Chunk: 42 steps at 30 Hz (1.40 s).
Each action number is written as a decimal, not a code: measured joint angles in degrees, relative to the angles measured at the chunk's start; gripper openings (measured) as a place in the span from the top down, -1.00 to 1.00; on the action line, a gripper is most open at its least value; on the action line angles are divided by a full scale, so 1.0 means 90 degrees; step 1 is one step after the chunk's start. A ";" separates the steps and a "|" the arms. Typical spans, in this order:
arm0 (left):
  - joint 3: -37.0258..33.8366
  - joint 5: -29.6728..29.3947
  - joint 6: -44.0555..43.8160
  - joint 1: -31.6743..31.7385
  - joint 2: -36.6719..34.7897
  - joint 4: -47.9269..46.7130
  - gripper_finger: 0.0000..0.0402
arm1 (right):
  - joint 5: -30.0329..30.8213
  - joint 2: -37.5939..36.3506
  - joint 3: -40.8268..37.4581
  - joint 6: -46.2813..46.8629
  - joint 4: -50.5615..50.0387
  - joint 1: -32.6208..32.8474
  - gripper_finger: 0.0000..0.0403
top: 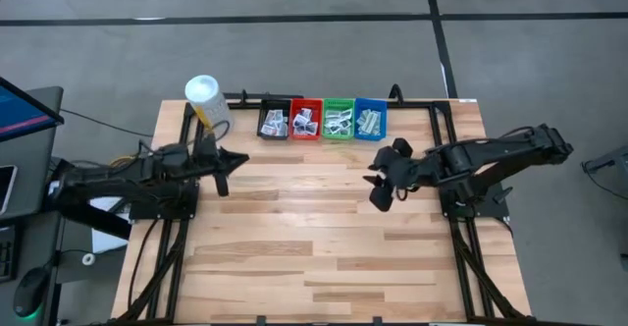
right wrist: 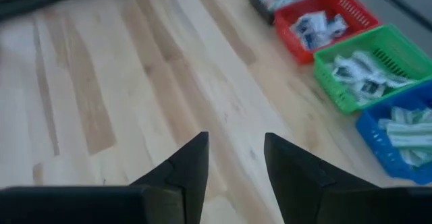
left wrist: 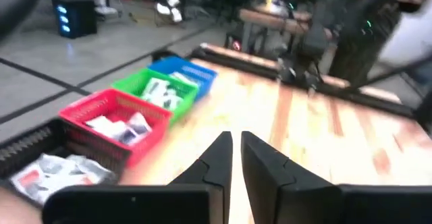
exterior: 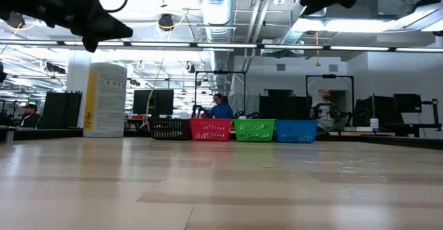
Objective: Pick & Place First Aid Supplies
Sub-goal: Return to Home Position
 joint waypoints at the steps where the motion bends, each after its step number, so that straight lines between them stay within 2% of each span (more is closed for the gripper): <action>1: 0.0000 -0.0148 -0.0001 -0.0251 0.0062 -0.0028 0.85 | -0.0012 -0.0158 -0.0167 -0.0016 0.0167 -0.0002 0.31; 5: 0.0000 -0.0601 -0.0001 -0.1196 0.0411 -0.0024 0.89 | -0.0156 -0.0995 -0.1024 -0.0293 0.1328 0.0024 0.32; 11: 0.0000 -0.0635 -0.0118 -0.2171 0.0927 -0.0025 0.90 | -0.0894 -0.2553 -0.3061 -0.0949 0.4035 0.0024 0.30; 18: 0.0000 -0.0564 -0.0312 -0.2363 0.1016 -0.0002 0.92 | -0.1530 -0.4067 -0.5643 -0.1367 0.7139 0.0024 0.29; 24: 0.0000 -0.0547 -0.0314 -0.2363 0.1016 0.0108 0.94 | -0.1670 -0.4991 -0.7321 -0.1163 0.8854 0.0065 0.31; 32: 0.0000 -0.0561 -0.0561 -0.2341 0.1021 0.0101 0.94 | -0.1664 -0.5581 -0.7460 -0.1287 0.8019 0.0298 0.28; 42: 0.0000 -0.0582 -0.0444 -0.2341 0.1021 0.0129 0.94 | -0.1663 -0.5591 -0.7460 -0.1039 0.7077 0.0413 0.30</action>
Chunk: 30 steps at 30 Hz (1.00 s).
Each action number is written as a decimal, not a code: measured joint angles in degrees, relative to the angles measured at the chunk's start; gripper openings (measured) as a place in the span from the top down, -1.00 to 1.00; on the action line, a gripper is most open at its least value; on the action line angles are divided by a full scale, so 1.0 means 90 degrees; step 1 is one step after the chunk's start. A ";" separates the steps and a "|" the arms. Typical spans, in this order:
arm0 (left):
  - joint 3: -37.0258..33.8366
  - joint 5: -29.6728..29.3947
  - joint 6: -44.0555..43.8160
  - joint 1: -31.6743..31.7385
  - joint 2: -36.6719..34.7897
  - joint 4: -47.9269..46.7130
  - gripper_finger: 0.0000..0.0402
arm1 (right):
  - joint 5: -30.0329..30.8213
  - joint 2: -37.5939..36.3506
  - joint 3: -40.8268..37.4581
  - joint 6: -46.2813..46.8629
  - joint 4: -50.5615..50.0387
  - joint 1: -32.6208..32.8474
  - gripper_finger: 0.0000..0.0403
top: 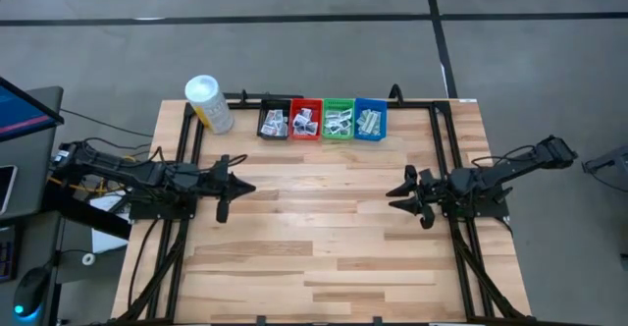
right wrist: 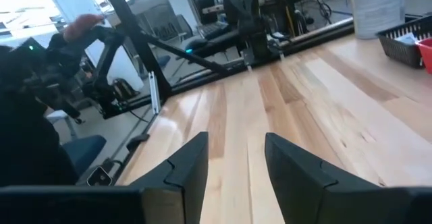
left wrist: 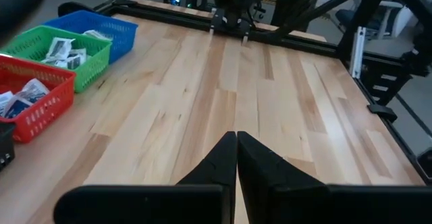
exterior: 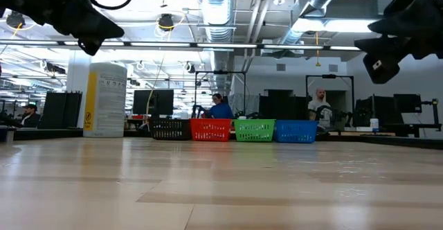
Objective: Pick & Place First Aid Supplies
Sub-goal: Return to Home Position
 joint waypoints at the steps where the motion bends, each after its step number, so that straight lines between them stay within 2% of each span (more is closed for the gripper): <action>1: 0.0000 0.0048 0.0005 -0.0008 -0.0019 -0.0007 0.94 | 0.0000 0.0001 0.0000 0.0002 -0.0049 0.0000 0.30; 5: -0.0227 -0.0136 0.0009 -0.0133 -0.0491 0.0150 0.94 | 0.0000 0.0002 0.0000 0.0005 -0.0042 0.0000 0.31; 11: -0.1188 -0.0185 0.0008 -0.0131 -0.1874 0.0556 0.94 | 0.0000 0.0002 0.0000 0.0019 -0.0039 0.0000 0.30; 16: -0.1831 -0.0176 0.0010 -0.0131 -0.2666 0.0571 0.94 | 0.0000 0.0004 0.0000 0.0019 -0.0034 0.0000 0.29; 18: -0.1936 -0.0138 0.0003 -0.0129 -0.2801 0.0993 0.94 | 0.0000 0.0005 0.0000 0.0019 -0.0032 0.0000 0.29; 23: -0.1940 -0.0132 0.0001 -0.0129 -0.3412 0.1166 0.94 | 0.0002 0.0003 0.0000 0.0018 -0.0034 0.0000 0.31; 30: -0.1938 -0.0108 0.0006 -0.0119 -0.3415 0.1616 0.94 | 0.0002 0.0000 0.0000 0.0017 -0.0022 0.0000 0.31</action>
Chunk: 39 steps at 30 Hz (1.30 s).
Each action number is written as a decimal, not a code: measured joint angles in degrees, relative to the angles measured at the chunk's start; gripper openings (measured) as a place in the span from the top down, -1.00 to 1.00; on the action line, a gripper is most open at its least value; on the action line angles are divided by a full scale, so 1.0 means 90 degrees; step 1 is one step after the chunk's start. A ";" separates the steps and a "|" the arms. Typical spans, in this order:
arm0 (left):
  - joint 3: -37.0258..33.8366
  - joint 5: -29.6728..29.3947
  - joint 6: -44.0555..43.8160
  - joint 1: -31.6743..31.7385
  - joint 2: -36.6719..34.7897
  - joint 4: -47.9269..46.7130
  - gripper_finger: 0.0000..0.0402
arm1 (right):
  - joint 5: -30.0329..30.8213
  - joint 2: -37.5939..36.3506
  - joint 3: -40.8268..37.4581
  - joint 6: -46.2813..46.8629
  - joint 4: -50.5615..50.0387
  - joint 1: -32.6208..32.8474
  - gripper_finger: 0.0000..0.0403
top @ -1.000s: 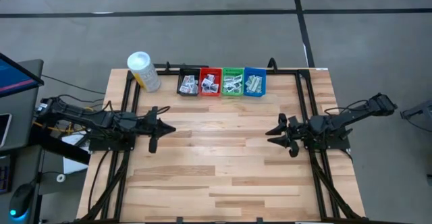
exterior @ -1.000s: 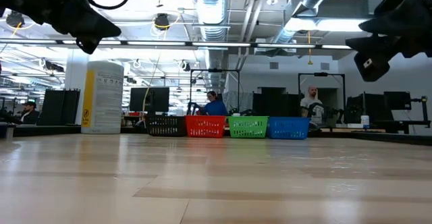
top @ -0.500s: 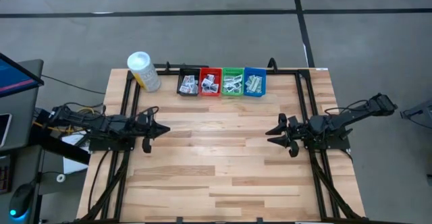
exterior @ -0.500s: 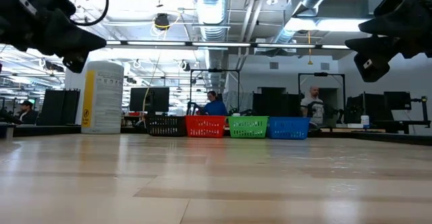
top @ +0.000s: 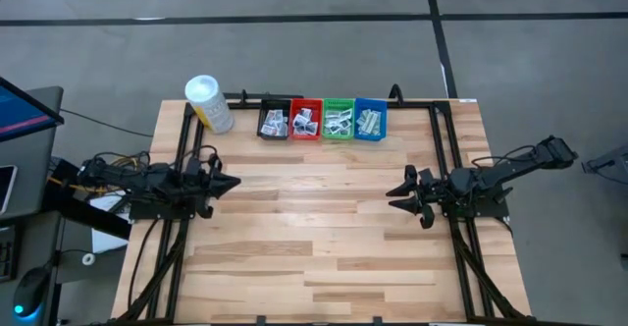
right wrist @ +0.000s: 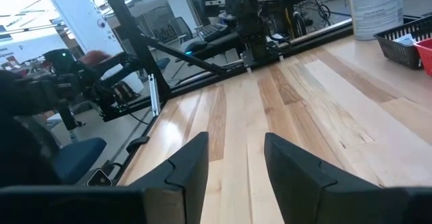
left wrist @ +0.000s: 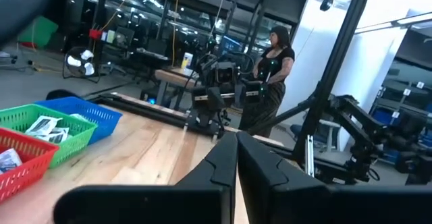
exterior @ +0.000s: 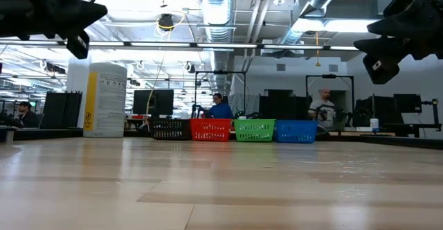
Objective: Pick & Place First Aid Supplies
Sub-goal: Return to Home Position
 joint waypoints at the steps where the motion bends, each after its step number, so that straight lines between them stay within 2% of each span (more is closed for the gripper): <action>1: 0.0000 0.0000 0.0000 0.0000 0.0005 0.0007 0.94 | 0.0000 0.0000 0.0000 0.0000 0.0005 0.0000 0.31; 39: 0.0000 0.0002 0.0000 0.0002 0.0092 0.0100 0.94 | 0.0000 0.0000 0.0002 -0.0002 0.0003 -0.0002 0.32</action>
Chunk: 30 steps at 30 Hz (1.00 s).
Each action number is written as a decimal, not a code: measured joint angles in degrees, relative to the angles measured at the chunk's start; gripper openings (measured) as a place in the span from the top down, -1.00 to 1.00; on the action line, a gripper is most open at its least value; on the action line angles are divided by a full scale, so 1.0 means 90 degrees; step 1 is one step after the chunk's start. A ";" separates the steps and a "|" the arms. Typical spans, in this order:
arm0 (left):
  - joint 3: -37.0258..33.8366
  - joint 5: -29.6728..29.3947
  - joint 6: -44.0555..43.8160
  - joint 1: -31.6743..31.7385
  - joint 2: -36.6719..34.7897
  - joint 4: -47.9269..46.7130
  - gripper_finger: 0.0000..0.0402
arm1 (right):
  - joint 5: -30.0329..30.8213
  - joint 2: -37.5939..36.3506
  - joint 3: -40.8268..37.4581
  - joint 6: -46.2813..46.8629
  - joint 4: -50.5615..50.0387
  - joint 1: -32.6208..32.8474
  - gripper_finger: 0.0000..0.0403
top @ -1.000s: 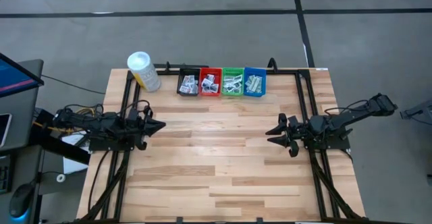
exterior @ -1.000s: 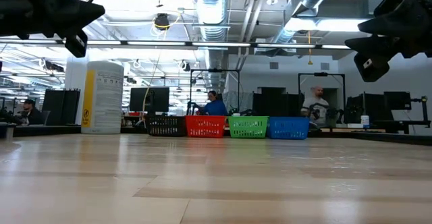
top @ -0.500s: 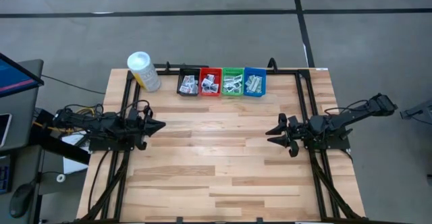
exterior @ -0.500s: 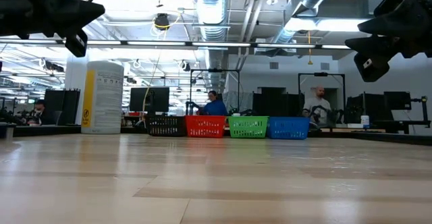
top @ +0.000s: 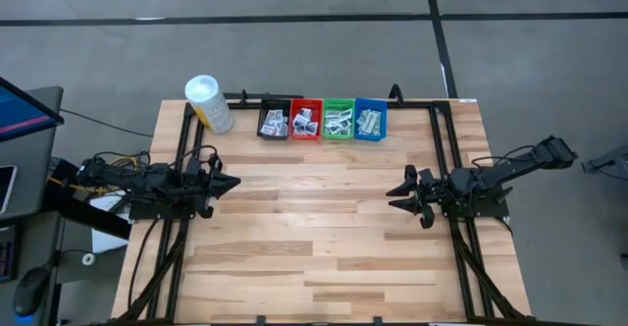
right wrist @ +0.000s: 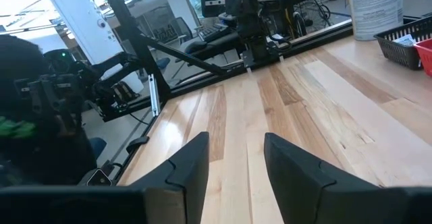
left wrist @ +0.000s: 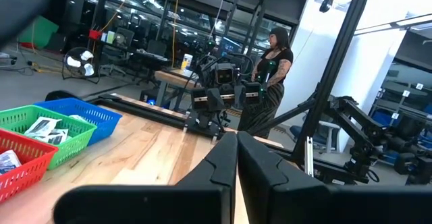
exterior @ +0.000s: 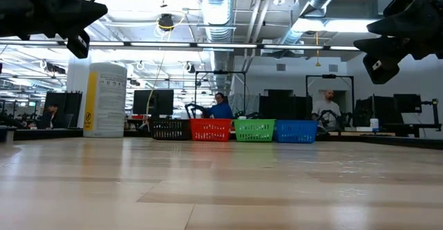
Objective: Pick & Place First Aid Supplies
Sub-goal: Return to Home Position
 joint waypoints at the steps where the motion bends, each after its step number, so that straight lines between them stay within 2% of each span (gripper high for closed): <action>1: 0.0000 0.0000 0.0000 -0.0002 0.0000 0.0000 0.94 | -0.0001 0.0000 0.0000 0.0000 0.0002 0.0000 0.32; 30: 0.0000 0.0002 -0.0001 0.0000 0.0000 0.0041 0.94 | 0.0000 0.0000 0.0002 -0.0002 0.0001 0.0000 0.30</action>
